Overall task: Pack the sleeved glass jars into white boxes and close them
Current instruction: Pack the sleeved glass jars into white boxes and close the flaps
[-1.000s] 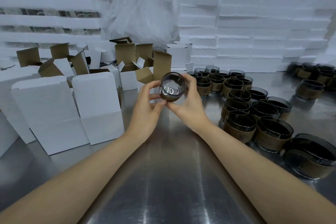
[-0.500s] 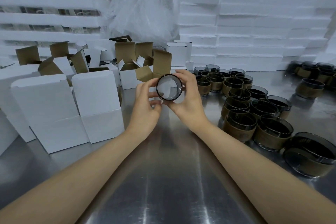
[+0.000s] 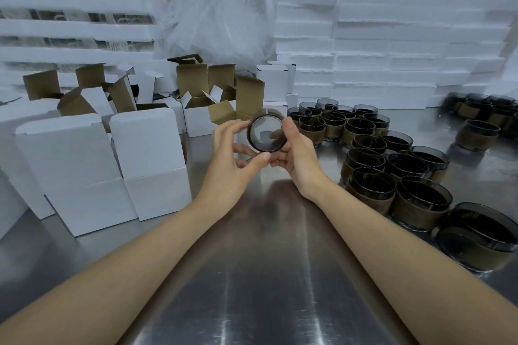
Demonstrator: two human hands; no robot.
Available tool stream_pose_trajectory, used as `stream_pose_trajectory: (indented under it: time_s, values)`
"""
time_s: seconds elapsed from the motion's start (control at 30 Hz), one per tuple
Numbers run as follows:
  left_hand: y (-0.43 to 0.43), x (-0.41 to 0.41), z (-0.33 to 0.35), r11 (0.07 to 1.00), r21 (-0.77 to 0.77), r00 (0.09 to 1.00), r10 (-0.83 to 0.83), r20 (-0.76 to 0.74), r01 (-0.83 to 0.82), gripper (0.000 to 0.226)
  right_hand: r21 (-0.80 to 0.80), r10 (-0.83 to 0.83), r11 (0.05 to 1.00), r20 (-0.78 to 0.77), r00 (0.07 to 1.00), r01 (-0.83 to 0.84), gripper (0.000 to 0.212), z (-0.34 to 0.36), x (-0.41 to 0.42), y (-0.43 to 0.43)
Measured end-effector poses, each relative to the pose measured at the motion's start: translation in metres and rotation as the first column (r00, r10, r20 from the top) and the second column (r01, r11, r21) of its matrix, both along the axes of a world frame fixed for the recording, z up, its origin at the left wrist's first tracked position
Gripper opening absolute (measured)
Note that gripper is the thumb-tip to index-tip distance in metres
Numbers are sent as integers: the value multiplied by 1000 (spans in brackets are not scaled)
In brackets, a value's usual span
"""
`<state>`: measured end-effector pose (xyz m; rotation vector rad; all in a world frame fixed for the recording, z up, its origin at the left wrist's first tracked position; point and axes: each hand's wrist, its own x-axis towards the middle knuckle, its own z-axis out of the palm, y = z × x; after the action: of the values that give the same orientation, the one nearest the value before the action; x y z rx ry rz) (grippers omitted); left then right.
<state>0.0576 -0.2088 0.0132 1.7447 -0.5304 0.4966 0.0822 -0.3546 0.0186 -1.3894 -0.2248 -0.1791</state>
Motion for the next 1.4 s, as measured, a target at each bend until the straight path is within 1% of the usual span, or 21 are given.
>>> stream_pose_trajectory:
  time_s: [0.07, 0.1, 0.2, 0.27, 0.33, 0.4, 0.47, 0.5, 0.6, 0.63, 0.67, 0.73, 0.83, 0.9, 0.97, 1.03, 1.1, 1.17, 1.23, 1.33, 1.4]
  values:
    - [-1, 0, 0, 1000, -14, 999, -9, -36, 8, 54, -36, 22, 999, -32, 999, -23, 85, 0, 0, -1]
    - [0, 0, 0, 1000, -22, 999, -11, -49, 10, 53, -45, 34, 998, -28, 999, -36, 85, -1, 0, -1]
    - [0, 1, -1, 1000, -30, 999, -1, -52, 0, 49, -23, 81, 996, -22, 996, -82, 72, -1, 1, -2]
    - [1, 3, -1, 997, -83, 996, -11, -85, 4, 45, 37, 139, 990, -34, 990, -138, 65, 1, 1, -4]
    - [1, 6, 0, 989, -151, 989, -22, -148, 0, 44, 73, 181, 981, -27, 983, -178, 47, 2, -1, -5]
    - [2, 8, 0, 978, -208, 976, -40, -212, -5, 41, 10, 118, 993, 19, 993, -119, 27, 2, -1, -5]
    - [3, 9, 0, 972, -234, 965, -74, -251, 14, 42, -51, 16, 999, 85, 996, -12, 27, 2, 1, -3]
    - [2, 10, 0, 973, -229, 961, -91, -261, 30, 41, -49, -18, 999, 101, 995, 23, 26, 2, 2, -2]
    - [0, 10, -3, 983, -168, 957, -112, -267, 68, 31, 17, -49, 999, 110, 993, 47, 24, 4, 2, -1]
    - [0, 11, -4, 987, -145, 958, -109, -266, 71, 32, 46, -67, 997, 112, 991, 62, 24, 5, 3, -2]
    - [-1, 11, -4, 991, -117, 960, -94, -265, 65, 37, 72, -90, 994, 112, 990, 82, 23, 6, 2, -1]
    - [1, 12, -6, 999, -38, 970, -24, -241, 15, 55, 90, -155, 985, 116, 981, 145, 26, 9, 2, -1]
    - [6, 14, -8, 990, 123, 978, 93, -189, -70, 73, 47, -243, 970, 149, 959, 238, 35, 12, 0, -2]
    - [10, 16, -9, 967, 240, 972, 130, -195, -81, 75, 23, -259, 966, 171, 950, 259, 43, 13, -1, -1]
    - [12, 17, -9, 955, 291, 969, 128, -210, -63, 72, 11, -275, 960, 216, 937, 279, 51, 13, -3, 0]
    - [10, 14, -9, 935, 351, 983, 108, -148, -50, 64, -17, -304, 947, 282, 910, 322, 48, 15, -6, 2]
    - [7, 11, -9, 928, 368, 995, 85, -49, -61, 57, -21, -323, 937, 329, 887, 349, 41, 18, -9, 3]
    - [5, 11, -9, 946, 307, 994, 109, 1, -104, 58, -5, -351, 926, 363, 863, 379, 37, 22, -12, 3]
    - [8, 15, -9, 946, 284, 986, 166, -17, -154, 66, -2, -385, 908, 386, 838, 418, 36, 24, -13, 1]
    - [15, 19, -11, 895, 406, 967, 241, -86, -187, 66, -45, -414, 878, 427, 804, 476, 34, 27, -15, 1]
    - [14, 17, -10, 877, 442, 966, 246, -82, -186, 62, -88, -438, 842, 464, 770, 532, 35, 29, -17, 2]
